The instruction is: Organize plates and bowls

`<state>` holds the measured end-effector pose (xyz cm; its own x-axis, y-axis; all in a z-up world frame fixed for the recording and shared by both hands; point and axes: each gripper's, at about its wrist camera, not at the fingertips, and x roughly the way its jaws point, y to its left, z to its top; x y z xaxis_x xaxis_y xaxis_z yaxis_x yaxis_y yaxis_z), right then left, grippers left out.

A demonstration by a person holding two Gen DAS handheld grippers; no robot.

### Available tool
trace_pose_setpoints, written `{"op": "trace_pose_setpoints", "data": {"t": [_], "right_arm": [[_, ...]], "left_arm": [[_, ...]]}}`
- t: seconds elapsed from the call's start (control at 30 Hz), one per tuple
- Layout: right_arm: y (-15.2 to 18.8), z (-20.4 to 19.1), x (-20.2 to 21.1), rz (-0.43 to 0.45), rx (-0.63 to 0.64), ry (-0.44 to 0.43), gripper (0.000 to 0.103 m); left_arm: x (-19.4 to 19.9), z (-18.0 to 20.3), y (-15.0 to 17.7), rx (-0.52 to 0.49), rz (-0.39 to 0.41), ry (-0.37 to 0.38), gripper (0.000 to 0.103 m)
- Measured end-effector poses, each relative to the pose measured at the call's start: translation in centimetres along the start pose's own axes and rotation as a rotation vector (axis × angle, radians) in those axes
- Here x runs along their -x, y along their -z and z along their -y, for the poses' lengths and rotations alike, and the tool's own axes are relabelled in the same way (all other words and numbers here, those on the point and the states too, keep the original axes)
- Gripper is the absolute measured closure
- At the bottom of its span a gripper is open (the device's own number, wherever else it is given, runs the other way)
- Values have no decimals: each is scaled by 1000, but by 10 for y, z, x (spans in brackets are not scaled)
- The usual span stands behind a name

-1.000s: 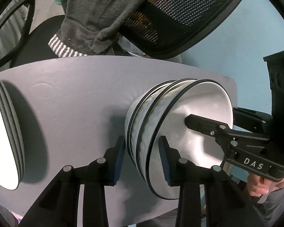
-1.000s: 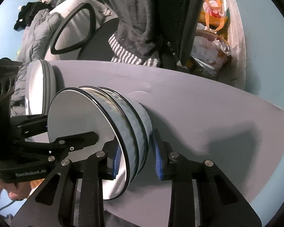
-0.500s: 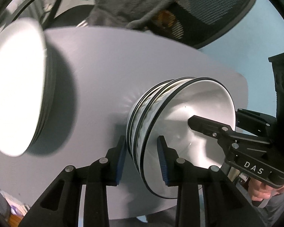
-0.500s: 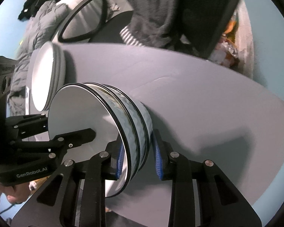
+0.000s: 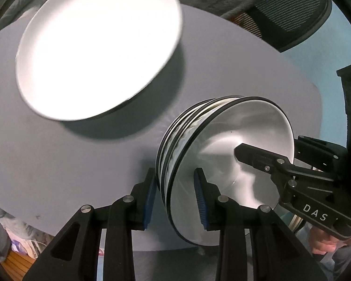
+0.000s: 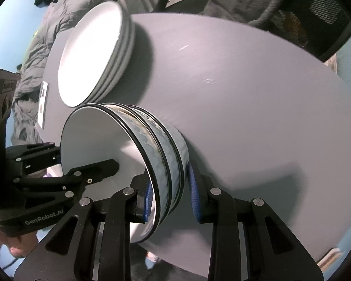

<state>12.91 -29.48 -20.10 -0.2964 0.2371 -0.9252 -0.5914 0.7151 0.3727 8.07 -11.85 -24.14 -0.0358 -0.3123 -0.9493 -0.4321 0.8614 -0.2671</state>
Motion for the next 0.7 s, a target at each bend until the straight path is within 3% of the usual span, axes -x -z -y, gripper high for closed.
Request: {"op": "trace_pose_setpoints", "data": {"t": [0.4,0.6,0.7], "right_arm": [[4,-50,-26,2,-75,-15,74],[11,-55,-28,36,-116,2,74],[15,-50,-27,54,-143,-15,71]], "left_arm": [[10,-54,13,-81,4,-31,71],[9,-50,12,-154,2,-26,71],[6,-45,12,-183,10,-32,65]]}}
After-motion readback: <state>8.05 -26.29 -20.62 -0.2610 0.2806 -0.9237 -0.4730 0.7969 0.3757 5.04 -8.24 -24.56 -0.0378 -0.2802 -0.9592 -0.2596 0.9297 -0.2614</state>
